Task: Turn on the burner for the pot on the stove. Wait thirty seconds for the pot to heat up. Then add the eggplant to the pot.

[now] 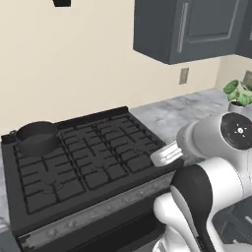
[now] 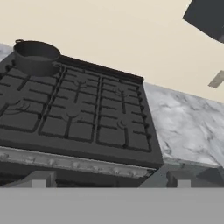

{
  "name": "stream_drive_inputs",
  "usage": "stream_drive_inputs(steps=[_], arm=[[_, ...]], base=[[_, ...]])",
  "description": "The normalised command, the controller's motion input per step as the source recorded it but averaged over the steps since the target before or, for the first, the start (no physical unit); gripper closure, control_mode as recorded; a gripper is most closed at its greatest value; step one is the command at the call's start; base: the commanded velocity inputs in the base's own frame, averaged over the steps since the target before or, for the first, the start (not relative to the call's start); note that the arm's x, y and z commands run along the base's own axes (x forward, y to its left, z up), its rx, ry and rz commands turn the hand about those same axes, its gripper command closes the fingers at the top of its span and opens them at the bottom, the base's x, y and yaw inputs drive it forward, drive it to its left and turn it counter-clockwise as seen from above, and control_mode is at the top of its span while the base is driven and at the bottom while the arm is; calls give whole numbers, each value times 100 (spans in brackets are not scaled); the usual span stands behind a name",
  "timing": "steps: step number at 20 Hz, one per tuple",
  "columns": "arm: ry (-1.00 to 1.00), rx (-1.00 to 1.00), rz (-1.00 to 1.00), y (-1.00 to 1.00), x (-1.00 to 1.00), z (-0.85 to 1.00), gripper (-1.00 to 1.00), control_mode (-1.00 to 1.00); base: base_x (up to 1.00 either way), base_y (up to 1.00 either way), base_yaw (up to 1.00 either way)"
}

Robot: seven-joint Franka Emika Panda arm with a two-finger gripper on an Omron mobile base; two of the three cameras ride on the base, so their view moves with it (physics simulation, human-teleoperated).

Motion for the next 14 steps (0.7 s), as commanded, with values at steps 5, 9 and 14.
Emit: stream_drive_inputs(steps=[5,9,14], arm=[[0,0,0,0,0,0,-100,100],[0,0,0,0,0,0,-100,100],[0,0,0,0,0,0,-100,100]], base=[[0,-34,-48],[0,-36,-50],[0,-38,-53]])
